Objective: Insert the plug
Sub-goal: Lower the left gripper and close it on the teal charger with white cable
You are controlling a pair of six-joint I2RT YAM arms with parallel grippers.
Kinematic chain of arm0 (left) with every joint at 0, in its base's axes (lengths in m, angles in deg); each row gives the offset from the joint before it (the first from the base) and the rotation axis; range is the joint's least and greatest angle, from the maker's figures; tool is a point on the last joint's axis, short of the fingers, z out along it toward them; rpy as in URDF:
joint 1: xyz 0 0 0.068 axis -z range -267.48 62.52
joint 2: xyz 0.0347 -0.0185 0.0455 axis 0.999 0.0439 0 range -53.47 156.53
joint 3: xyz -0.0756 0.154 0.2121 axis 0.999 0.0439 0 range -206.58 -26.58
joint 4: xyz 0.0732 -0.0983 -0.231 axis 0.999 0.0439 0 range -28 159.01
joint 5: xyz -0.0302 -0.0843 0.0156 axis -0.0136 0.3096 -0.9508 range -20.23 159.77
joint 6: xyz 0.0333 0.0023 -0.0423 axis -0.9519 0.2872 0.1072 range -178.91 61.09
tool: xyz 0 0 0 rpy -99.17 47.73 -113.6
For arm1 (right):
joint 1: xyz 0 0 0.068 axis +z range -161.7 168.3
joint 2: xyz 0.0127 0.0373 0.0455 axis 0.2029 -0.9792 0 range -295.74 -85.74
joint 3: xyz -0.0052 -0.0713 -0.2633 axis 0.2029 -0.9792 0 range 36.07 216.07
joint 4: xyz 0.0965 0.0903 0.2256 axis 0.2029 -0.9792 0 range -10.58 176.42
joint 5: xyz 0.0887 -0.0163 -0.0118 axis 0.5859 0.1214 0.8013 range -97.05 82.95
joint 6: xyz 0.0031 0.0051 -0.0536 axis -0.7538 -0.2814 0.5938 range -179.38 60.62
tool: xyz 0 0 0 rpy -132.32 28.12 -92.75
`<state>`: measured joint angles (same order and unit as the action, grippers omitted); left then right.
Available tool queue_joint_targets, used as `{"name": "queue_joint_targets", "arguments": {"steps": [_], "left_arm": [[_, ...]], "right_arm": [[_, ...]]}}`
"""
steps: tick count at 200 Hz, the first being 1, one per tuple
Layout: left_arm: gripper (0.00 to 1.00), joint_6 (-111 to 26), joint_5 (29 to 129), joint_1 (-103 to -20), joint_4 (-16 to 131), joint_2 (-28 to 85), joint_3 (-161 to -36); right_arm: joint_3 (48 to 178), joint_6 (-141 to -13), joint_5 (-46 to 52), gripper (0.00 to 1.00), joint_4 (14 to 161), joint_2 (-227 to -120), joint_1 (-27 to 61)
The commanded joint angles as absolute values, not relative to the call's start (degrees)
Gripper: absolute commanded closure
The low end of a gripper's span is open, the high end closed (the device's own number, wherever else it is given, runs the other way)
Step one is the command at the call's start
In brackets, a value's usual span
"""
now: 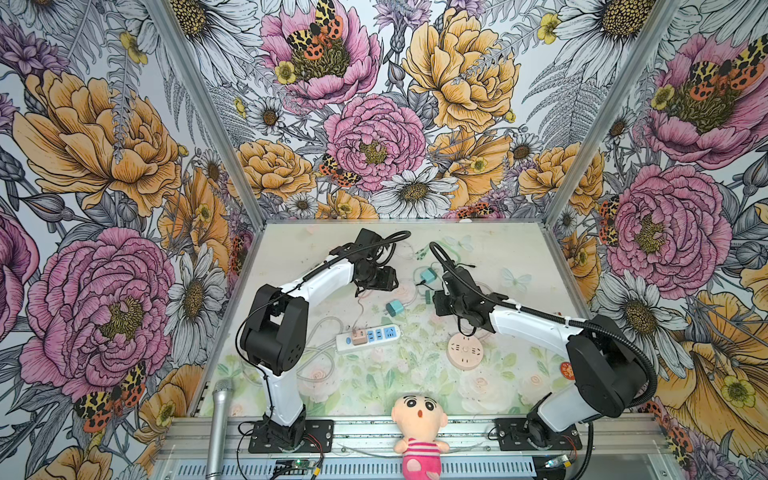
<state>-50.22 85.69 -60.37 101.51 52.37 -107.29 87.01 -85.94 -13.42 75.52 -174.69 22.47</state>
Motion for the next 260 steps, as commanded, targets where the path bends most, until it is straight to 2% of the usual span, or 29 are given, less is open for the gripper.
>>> {"name": "queue_joint_targets", "arguments": {"steps": [1,82,232,260], "left_arm": [[0.45,-55.6,80.0,-57.7,103.3,53.7,-106.8],[0.43,-59.0,74.4,-54.0,103.4,56.7,-106.0],[0.43,-63.6,70.4,-50.8,106.3,59.4,-104.5],[0.47,-63.4,71.0,-50.8,106.3,60.5,-104.9]], "right_arm": [[86.8,-86.7,-14.2,0.57,76.6,-172.8,22.3],[82.5,-87.6,-12.3,0.56,76.6,-168.6,19.9],[81.3,-88.5,-11.3,0.56,76.6,-168.8,18.9],[81.0,-88.9,-10.6,0.54,76.6,-168.6,18.8]]}}
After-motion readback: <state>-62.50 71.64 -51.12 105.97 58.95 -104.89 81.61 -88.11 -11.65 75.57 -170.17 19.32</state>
